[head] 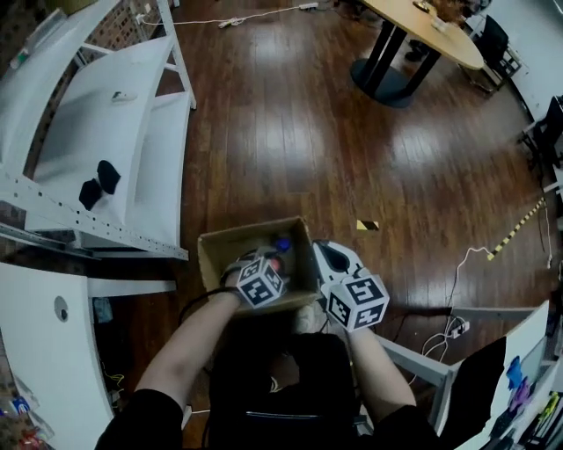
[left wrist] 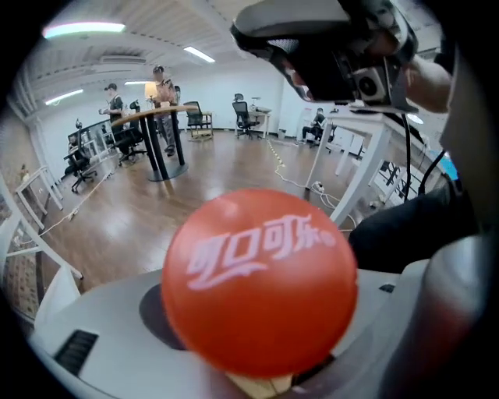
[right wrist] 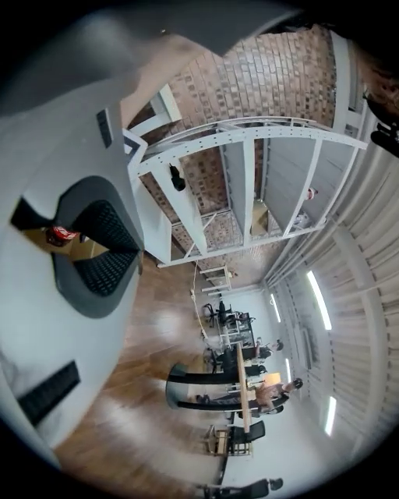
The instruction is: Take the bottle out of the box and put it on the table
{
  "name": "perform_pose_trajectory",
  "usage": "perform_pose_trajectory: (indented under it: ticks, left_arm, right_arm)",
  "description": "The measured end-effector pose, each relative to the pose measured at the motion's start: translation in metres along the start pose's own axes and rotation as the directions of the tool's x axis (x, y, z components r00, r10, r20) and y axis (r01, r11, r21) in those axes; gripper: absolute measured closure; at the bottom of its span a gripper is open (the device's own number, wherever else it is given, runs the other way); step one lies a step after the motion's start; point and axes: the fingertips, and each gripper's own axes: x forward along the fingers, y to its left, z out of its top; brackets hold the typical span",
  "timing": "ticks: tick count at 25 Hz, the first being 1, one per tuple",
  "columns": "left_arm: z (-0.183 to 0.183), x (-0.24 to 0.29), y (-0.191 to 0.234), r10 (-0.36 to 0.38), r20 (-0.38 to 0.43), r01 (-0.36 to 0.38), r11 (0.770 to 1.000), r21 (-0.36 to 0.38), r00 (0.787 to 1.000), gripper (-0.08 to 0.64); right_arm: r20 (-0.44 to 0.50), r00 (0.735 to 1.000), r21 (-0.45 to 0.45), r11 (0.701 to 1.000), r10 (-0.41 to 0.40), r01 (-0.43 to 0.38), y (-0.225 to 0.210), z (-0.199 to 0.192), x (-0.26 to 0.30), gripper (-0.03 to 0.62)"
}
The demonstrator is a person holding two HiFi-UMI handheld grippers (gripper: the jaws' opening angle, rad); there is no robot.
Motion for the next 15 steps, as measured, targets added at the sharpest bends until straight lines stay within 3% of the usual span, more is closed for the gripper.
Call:
perform_pose_trajectory:
  ticks: [4,8,12,15]
  left_arm:
    - [0.082,-0.109,-0.013,0.032,0.052,-0.030,0.999,-0.038,0.998,0.249]
    - [0.149,-0.226,-0.003,0.126,0.151,-0.105,0.984,-0.141,0.980,0.249]
    - [0.179,-0.326,0.005,0.227,0.202,-0.178,0.956,-0.235,0.953,0.249]
    - [0.176,-0.373,0.011,0.298,0.172,-0.243,0.928,-0.282,0.939,0.249]
  right_arm:
    - [-0.029,0.999,-0.045,0.998,0.036,-0.038,0.055,0.080,-0.066,0.591]
    - [0.013,0.995,-0.104,0.990,0.099,-0.097,0.104,0.161,-0.107,0.591]
    - [0.066,0.981,-0.186,0.968,0.183,-0.168,0.160,0.231,-0.125,0.591]
    - [0.074,0.963,-0.235,0.943,0.258,-0.235,0.200,0.259,-0.129,0.591]
